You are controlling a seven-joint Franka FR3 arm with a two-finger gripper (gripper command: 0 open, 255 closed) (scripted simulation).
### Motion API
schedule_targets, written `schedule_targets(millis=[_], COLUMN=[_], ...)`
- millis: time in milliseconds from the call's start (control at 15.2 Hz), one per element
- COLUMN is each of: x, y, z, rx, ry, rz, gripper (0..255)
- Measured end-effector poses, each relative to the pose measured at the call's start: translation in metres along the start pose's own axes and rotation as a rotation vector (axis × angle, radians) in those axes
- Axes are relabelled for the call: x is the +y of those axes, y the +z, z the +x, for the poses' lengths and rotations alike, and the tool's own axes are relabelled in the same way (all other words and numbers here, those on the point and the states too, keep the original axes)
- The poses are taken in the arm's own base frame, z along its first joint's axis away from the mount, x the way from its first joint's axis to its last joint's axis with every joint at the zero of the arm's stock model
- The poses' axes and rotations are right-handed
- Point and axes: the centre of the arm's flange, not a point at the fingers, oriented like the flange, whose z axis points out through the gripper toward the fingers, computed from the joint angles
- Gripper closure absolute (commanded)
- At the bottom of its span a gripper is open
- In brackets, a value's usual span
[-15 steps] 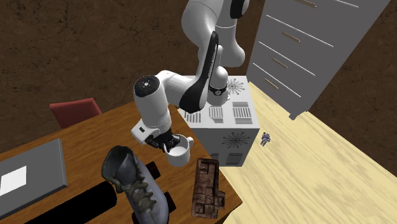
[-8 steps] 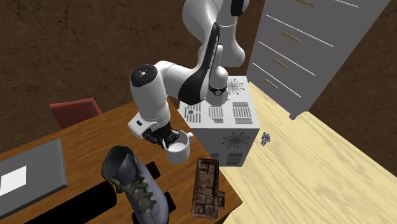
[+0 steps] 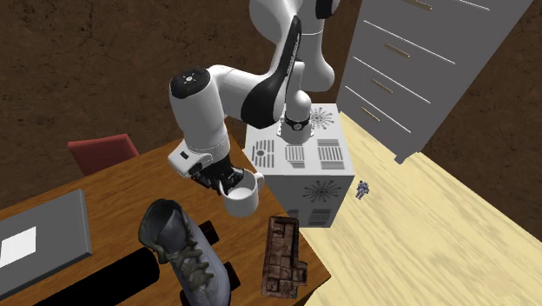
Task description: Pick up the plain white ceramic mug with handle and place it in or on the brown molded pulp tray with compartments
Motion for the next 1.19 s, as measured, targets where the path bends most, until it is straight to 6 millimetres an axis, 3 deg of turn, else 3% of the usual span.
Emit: schedule_targets(millis=[462,858,1188], x=[-0.053,-0.113,-0.120], y=[-0.014,-0.020,-0.003], z=[0.056,0.111,0.116], rx=[-0.001,0.000,-0.001], ry=[-0.001,-0.001,0.000], rz=[0.000,0.000,0.000], gripper=[255,255,255])
